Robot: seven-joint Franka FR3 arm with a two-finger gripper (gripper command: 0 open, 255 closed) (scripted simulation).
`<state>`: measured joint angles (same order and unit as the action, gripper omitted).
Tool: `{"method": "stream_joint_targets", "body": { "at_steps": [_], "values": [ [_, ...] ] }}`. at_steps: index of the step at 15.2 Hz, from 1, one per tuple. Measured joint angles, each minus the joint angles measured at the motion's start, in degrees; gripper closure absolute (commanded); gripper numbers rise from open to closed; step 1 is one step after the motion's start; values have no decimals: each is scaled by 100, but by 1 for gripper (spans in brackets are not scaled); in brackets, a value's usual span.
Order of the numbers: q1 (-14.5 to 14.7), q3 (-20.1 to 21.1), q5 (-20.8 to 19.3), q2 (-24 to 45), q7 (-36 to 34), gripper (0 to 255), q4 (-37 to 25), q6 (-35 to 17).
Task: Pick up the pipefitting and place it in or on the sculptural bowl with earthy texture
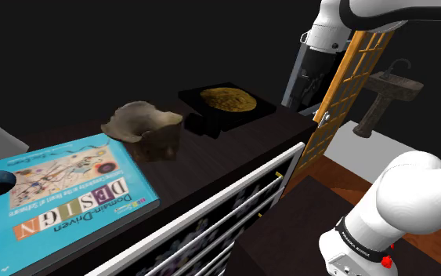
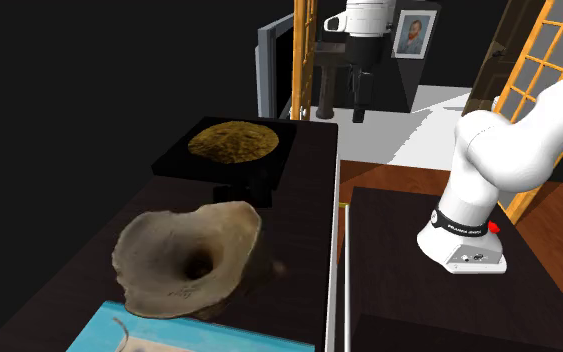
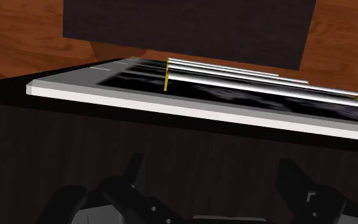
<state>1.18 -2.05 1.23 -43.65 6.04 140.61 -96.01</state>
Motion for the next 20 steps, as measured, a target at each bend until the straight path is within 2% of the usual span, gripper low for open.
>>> {"method": "stream_joint_targets", "body": {
  "at_steps": [3,11,15,20],
  "values": [
    [47,94,67,207,-103,0,-39,-171],
    [285,649,342,1617,-747,0,-660,-1006],
    [350,885,349,2540,-1046,0,-1196,-1417],
    [449,1150,251,3571,-1478,0,-1982,-1682]
  ]
}}
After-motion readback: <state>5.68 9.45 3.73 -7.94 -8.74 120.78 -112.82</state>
